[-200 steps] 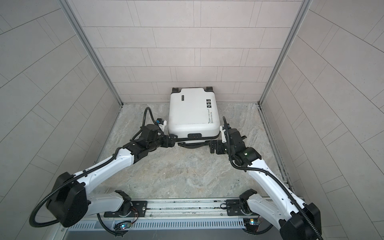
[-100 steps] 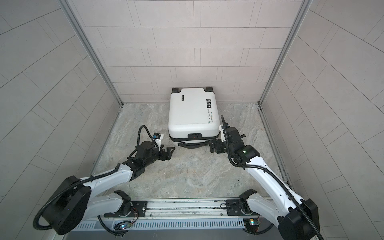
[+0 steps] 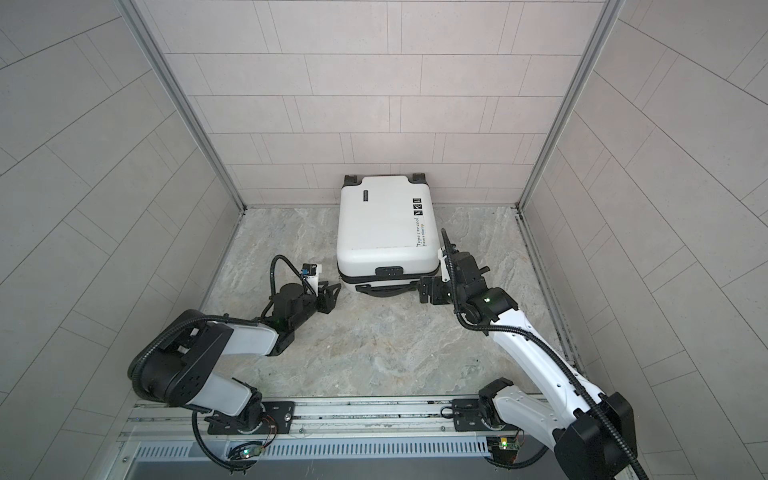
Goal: Pack the luggage
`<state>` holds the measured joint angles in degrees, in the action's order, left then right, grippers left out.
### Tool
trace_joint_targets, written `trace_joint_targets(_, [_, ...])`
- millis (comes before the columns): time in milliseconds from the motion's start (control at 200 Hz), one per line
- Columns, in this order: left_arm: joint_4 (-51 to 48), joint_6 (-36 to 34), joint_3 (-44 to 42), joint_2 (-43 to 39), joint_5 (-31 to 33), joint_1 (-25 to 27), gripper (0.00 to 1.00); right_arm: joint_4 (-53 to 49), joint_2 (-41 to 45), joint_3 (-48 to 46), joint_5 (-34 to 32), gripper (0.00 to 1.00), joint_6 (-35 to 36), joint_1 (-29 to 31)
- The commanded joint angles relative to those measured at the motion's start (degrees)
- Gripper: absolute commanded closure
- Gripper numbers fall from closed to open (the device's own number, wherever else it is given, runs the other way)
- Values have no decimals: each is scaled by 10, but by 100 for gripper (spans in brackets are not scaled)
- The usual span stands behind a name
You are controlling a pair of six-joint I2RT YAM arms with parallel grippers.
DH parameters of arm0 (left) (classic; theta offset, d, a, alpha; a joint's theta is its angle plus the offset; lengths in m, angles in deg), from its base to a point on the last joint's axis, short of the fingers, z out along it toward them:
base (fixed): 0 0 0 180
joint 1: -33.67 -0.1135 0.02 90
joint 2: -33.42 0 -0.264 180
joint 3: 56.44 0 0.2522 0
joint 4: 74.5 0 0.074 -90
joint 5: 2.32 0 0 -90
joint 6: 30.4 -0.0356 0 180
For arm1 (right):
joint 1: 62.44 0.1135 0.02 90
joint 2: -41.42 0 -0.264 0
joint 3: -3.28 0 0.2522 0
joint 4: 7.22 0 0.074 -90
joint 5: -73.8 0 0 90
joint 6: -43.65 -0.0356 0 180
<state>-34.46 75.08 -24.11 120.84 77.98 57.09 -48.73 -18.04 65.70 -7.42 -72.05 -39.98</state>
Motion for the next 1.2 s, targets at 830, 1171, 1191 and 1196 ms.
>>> trace_joint_targets(830, [66,-40,17,40,-105,-18,68,-13,-40,25,17,3,-1,-2])
trace_joint_targets(1171, [62,-47,29,41,-113,-24,72,-22,-49,34,27,3,3,-1])
trace_joint_targets(1191, [61,-47,30,40,-114,-24,73,-22,-49,33,28,3,3,-1])
trace_joint_targets(1196, [60,-46,30,40,-114,-24,73,-22,-49,33,29,3,3,-2])
